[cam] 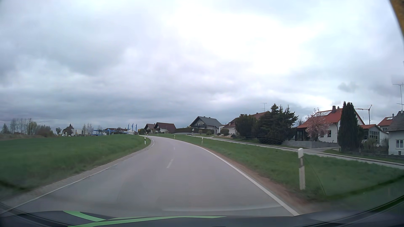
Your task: Follow the waypoints while adhering to traffic rules and regulations
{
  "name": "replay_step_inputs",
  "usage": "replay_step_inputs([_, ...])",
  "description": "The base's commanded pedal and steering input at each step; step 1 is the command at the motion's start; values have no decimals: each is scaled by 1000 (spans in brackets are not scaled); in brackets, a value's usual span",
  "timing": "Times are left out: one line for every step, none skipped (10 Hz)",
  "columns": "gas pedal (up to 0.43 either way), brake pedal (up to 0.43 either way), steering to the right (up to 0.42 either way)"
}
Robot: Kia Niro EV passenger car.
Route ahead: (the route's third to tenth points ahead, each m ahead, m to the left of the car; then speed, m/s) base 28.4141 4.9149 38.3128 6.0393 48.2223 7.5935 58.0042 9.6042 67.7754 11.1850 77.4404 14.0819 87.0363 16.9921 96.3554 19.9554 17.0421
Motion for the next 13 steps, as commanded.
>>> replay_step_inputs([177,0,-18])
replay_step_inputs([177,0,-18])
replay_step_inputs([189,0,-18])
replay_step_inputs([189,0,-18])
replay_step_inputs([197,0,-18])
replay_step_inputs([197,0,-18])
replay_step_inputs([197,0,-18])
replay_step_inputs([197,0,-19])
replay_step_inputs([197,0,-19])
replay_step_inputs([197,0,-21])
replay_step_inputs([197,0,-22])
replay_step_inputs([197,0,-23])
replay_step_inputs([197,0,-23])
